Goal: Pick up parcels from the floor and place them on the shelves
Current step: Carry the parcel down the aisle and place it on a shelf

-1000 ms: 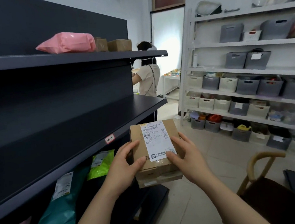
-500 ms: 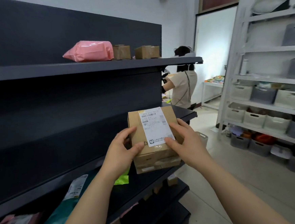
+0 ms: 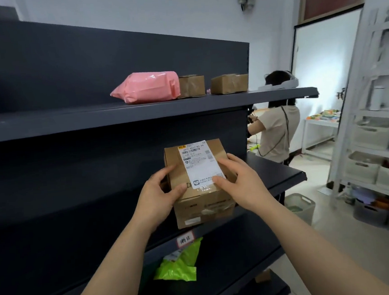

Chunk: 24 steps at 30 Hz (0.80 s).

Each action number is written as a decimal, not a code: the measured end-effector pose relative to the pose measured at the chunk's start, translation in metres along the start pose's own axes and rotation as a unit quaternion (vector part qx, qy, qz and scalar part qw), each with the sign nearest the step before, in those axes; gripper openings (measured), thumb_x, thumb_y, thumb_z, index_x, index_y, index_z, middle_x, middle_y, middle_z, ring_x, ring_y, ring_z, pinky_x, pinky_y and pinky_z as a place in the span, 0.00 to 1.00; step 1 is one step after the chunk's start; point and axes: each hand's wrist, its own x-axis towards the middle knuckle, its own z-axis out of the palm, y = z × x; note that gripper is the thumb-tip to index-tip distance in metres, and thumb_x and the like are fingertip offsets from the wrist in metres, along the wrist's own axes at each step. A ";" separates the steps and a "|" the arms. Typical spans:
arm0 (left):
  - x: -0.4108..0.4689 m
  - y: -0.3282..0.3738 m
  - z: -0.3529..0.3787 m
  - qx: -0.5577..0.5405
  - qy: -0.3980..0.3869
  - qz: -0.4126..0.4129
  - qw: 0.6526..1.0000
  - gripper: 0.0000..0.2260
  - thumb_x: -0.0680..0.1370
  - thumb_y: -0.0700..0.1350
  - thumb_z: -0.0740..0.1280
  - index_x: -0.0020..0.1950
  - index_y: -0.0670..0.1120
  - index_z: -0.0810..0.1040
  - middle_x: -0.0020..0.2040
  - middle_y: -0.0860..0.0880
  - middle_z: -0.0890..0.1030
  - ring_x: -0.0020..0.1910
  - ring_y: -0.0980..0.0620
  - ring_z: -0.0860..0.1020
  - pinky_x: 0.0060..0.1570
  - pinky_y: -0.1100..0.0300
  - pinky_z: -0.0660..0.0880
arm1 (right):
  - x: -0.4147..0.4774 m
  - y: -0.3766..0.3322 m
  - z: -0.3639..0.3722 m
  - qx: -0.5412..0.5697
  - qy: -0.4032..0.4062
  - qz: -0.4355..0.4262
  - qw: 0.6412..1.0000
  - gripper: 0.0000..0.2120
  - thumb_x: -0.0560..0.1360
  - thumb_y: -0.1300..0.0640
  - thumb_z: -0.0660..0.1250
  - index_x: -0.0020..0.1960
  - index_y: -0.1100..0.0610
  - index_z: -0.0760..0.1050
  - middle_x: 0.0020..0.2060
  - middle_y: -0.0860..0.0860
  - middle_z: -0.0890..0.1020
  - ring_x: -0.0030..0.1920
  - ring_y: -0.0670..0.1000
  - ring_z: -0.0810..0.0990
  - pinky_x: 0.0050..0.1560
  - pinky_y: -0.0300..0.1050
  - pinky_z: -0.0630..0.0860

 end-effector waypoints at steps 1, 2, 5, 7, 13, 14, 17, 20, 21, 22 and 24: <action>0.007 -0.002 -0.003 0.006 0.003 -0.002 1.000 0.26 0.73 0.47 0.72 0.69 0.60 0.70 0.70 0.54 0.68 0.65 0.54 0.68 0.63 0.48 0.73 | 0.009 0.001 0.005 0.002 -0.006 0.002 1.000 0.27 0.75 0.50 0.67 0.72 0.47 0.66 0.75 0.46 0.60 0.74 0.46 0.60 0.66 0.41 0.60; 0.013 -0.004 -0.007 0.018 0.006 -0.004 1.000 0.26 0.73 0.48 0.72 0.69 0.60 0.69 0.70 0.53 0.68 0.67 0.53 0.67 0.64 0.49 0.72 | 0.019 0.002 0.010 0.002 -0.012 0.005 1.000 0.27 0.75 0.49 0.67 0.73 0.48 0.65 0.75 0.46 0.60 0.74 0.47 0.60 0.67 0.42 0.61; 0.030 -0.010 -0.016 0.023 0.017 -0.022 0.999 0.26 0.73 0.49 0.72 0.69 0.60 0.70 0.71 0.52 0.67 0.69 0.50 0.67 0.64 0.50 0.72 | 0.042 0.003 0.024 0.008 -0.029 0.006 1.000 0.28 0.75 0.49 0.67 0.73 0.49 0.66 0.75 0.47 0.61 0.73 0.48 0.61 0.66 0.42 0.62; 0.039 -0.016 -0.019 0.006 0.023 -0.036 0.999 0.25 0.73 0.47 0.72 0.69 0.59 0.70 0.69 0.53 0.69 0.67 0.52 0.68 0.61 0.53 0.73 | 0.056 0.005 0.035 0.020 -0.040 0.004 0.999 0.28 0.74 0.49 0.68 0.72 0.50 0.66 0.74 0.47 0.61 0.73 0.49 0.62 0.64 0.39 0.62; 0.058 -0.033 -0.026 -0.012 0.048 -0.067 0.997 0.26 0.73 0.47 0.72 0.69 0.57 0.71 0.65 0.55 0.70 0.66 0.49 0.71 0.59 0.48 0.76 | 0.088 0.013 0.059 0.041 -0.078 0.003 0.996 0.28 0.74 0.50 0.69 0.72 0.51 0.67 0.75 0.49 0.62 0.73 0.50 0.62 0.65 0.39 0.60; 0.061 -0.034 -0.027 -0.010 0.054 -0.068 0.996 0.26 0.73 0.47 0.72 0.69 0.56 0.70 0.63 0.56 0.70 0.64 0.49 0.73 0.59 0.48 0.77 | 0.093 0.014 0.062 0.045 -0.086 0.000 0.995 0.28 0.74 0.50 0.69 0.72 0.51 0.67 0.75 0.49 0.62 0.73 0.50 0.62 0.65 0.39 0.60; 0.068 -0.036 -0.028 0.003 0.070 -0.072 0.995 0.25 0.73 0.48 0.72 0.69 0.56 0.71 0.66 0.52 0.72 0.61 0.48 0.76 0.57 0.47 0.78 | 0.108 0.018 0.068 0.054 -0.116 0.006 0.992 0.28 0.74 0.48 0.68 0.72 0.50 0.66 0.74 0.49 0.62 0.73 0.51 0.62 0.67 0.42 0.62; 0.073 -0.035 -0.029 0.020 0.082 -0.089 0.992 0.24 0.74 0.48 0.72 0.69 0.55 0.71 0.64 0.51 0.75 0.57 0.48 0.78 0.52 0.48 0.80 | 0.124 0.018 0.072 0.054 -0.154 0.008 0.987 0.28 0.74 0.46 0.68 0.72 0.49 0.66 0.74 0.48 0.63 0.72 0.51 0.63 0.65 0.43 0.64; 0.075 -0.033 -0.028 0.016 0.085 -0.098 0.991 0.24 0.74 0.47 0.71 0.69 0.54 0.71 0.63 0.51 0.75 0.55 0.48 0.79 0.49 0.50 0.81 | 0.130 0.018 0.073 0.054 -0.168 0.006 0.984 0.28 0.74 0.46 0.67 0.72 0.49 0.65 0.74 0.49 0.63 0.72 0.51 0.64 0.65 0.42 0.65; 0.076 -0.032 -0.029 0.009 0.086 -0.106 0.991 0.23 0.74 0.46 0.71 0.69 0.53 0.71 0.63 0.50 0.76 0.53 0.49 0.80 0.46 0.51 0.82 | 0.133 0.018 0.074 0.056 -0.180 0.005 0.982 0.29 0.74 0.46 0.67 0.73 0.49 0.65 0.73 0.49 0.64 0.71 0.51 0.65 0.64 0.42 0.66; 0.078 -0.029 -0.030 0.003 0.086 -0.125 0.988 0.22 0.75 0.45 0.70 0.68 0.52 0.72 0.61 0.49 0.77 0.51 0.49 0.81 0.43 0.52 0.82 | 0.141 0.020 0.077 0.067 -0.201 0.002 0.977 0.29 0.74 0.45 0.67 0.72 0.50 0.66 0.72 0.49 0.66 0.69 0.51 0.67 0.61 0.41 0.67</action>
